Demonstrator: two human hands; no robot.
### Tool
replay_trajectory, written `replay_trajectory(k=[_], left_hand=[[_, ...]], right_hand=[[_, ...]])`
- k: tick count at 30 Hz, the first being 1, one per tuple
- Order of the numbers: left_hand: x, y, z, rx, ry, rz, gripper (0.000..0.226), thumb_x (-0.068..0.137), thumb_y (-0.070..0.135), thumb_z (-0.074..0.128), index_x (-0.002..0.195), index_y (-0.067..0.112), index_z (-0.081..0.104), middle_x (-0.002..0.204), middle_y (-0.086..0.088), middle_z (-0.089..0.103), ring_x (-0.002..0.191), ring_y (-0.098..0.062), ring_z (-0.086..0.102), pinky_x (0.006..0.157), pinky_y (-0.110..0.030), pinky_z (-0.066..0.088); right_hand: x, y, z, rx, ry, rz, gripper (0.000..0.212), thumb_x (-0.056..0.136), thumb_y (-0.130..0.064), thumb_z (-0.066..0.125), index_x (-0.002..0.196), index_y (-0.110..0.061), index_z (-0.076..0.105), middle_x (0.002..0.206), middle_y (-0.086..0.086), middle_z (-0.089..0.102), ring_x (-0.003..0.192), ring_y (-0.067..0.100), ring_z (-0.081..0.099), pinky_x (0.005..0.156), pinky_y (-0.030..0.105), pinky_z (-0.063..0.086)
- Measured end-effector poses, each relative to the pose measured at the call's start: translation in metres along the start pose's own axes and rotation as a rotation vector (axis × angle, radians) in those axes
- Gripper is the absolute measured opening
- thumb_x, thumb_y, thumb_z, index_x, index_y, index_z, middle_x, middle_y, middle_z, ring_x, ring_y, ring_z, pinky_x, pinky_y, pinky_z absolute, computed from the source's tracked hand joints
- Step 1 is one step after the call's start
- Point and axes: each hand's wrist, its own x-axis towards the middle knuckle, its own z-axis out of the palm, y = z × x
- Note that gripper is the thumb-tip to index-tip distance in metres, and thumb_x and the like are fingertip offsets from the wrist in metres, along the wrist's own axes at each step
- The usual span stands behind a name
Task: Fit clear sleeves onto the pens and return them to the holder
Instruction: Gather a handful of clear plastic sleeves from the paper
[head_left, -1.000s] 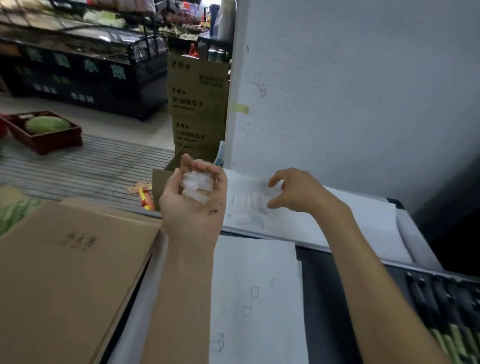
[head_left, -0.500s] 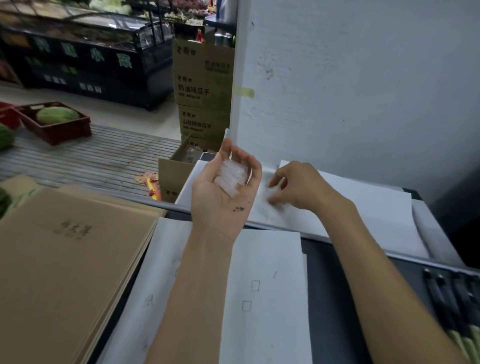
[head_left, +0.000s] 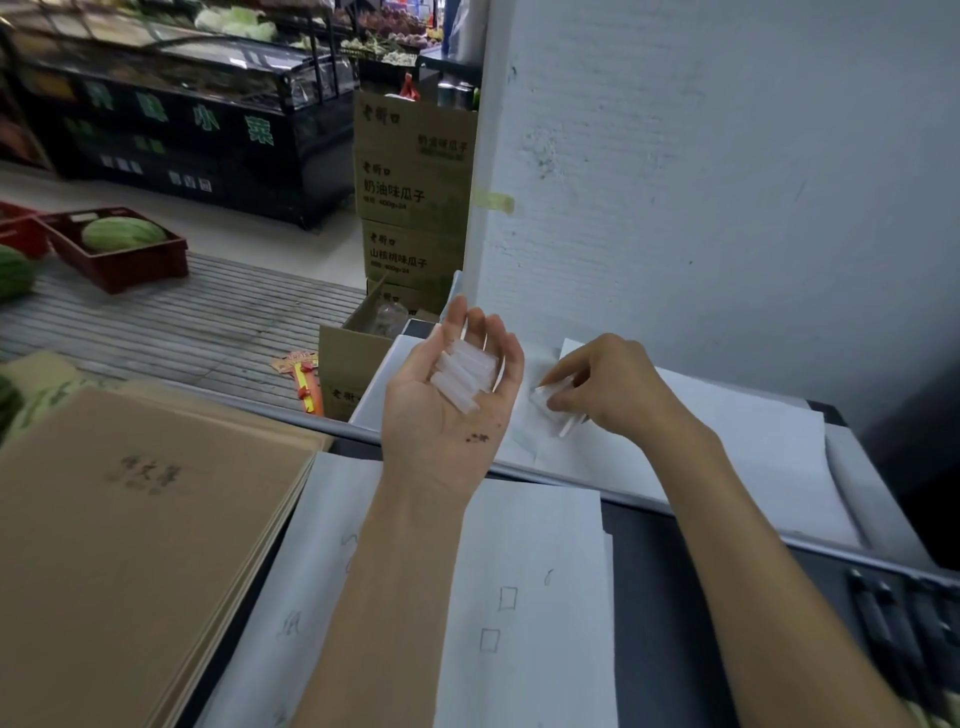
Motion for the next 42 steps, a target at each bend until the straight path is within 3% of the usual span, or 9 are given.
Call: replay_trajectory(k=[4,8,13,17,20,24,34,39,42], left_hand=[[-0.001,0.002,0.001,0.019,0.034,0.024,0.036,0.108,0.025,0.049,0.126,0.005,0.072,0.122,-0.015,0.069,0.106,-0.031,0.071,0.088,-0.045,0.06],[-0.004,0.0,0.004,0.043,0.075,0.024,0.046,0.109,0.038,0.042,0.133,0.007,0.068,0.134,-0.015,0.069,0.116,-0.033,0.07,0.101,-0.049,0.054],[-0.008,-0.002,0.01,0.068,0.084,-0.012,0.051,0.11,0.042,0.038,0.139,0.008,0.063,0.132,-0.02,0.069,0.121,-0.035,0.067,0.103,-0.052,0.052],[-0.012,0.0,0.01,0.088,0.094,-0.033,0.05,0.109,0.043,0.042,0.139,0.008,0.06,0.128,-0.023,0.07,0.121,-0.037,0.067,0.091,-0.05,0.058],[-0.013,0.001,0.011,0.049,0.077,-0.054,0.048,0.108,0.043,0.044,0.137,0.008,0.06,0.126,-0.023,0.071,0.116,-0.037,0.07,0.105,-0.049,0.053],[-0.013,0.0,0.011,0.01,0.054,-0.071,0.041,0.108,0.037,0.047,0.123,0.004,0.067,0.115,-0.025,0.074,0.096,-0.039,0.077,0.091,-0.052,0.059],[-0.009,0.008,0.011,-0.109,0.106,0.001,0.039,0.107,0.029,0.048,0.137,0.011,0.066,0.138,-0.025,0.064,0.131,-0.036,0.06,0.11,-0.052,0.048],[-0.007,0.01,0.011,-0.213,0.111,0.003,0.032,0.105,0.025,0.053,0.123,0.007,0.072,0.11,-0.02,0.068,0.085,-0.028,0.07,0.068,-0.043,0.064],[-0.007,0.012,0.011,-0.232,0.117,0.022,0.027,0.104,0.023,0.055,0.106,0.004,0.074,0.093,-0.018,0.069,0.076,-0.023,0.067,0.061,-0.037,0.061]], right_hand=[[-0.006,-0.016,-0.02,0.073,0.157,0.009,0.02,0.081,-0.01,0.086,0.098,-0.02,0.085,0.075,0.0,0.072,0.062,0.015,0.064,0.057,0.022,0.05],[-0.019,-0.061,-0.043,0.335,0.37,-0.171,0.019,0.083,-0.018,0.087,0.099,-0.027,0.084,0.082,-0.013,0.077,0.068,0.0,0.07,0.058,0.005,0.048],[-0.038,-0.106,-0.028,0.246,0.207,-0.377,0.022,0.087,-0.021,0.083,0.095,-0.04,0.077,0.089,-0.024,0.074,0.083,-0.006,0.07,0.071,0.006,0.053],[-0.037,-0.107,-0.01,-0.001,0.095,-0.351,0.024,0.094,-0.016,0.076,0.108,-0.035,0.076,0.103,-0.014,0.071,0.091,0.006,0.066,0.087,0.024,0.059],[-0.038,-0.108,-0.012,0.001,0.071,-0.359,0.024,0.094,-0.018,0.077,0.109,-0.037,0.076,0.102,-0.014,0.07,0.093,0.007,0.065,0.085,0.021,0.057],[-0.043,-0.112,-0.02,0.005,0.007,-0.393,0.02,0.097,-0.021,0.072,0.106,-0.038,0.078,0.1,-0.017,0.072,0.091,0.003,0.066,0.081,0.02,0.057],[-0.047,-0.117,-0.037,0.115,0.063,-0.434,0.024,0.1,-0.017,0.067,0.1,-0.037,0.079,0.092,-0.023,0.074,0.089,-0.008,0.067,0.075,0.003,0.051],[-0.038,-0.099,-0.045,0.249,0.165,-0.318,0.018,0.1,-0.018,0.068,0.097,-0.032,0.079,0.087,-0.013,0.076,0.08,0.004,0.072,0.073,0.022,0.061],[-0.029,-0.077,-0.038,0.046,-0.003,-0.11,0.01,0.095,-0.026,0.075,0.105,-0.028,0.075,0.099,-0.004,0.074,0.077,0.008,0.068,0.064,0.022,0.053]])
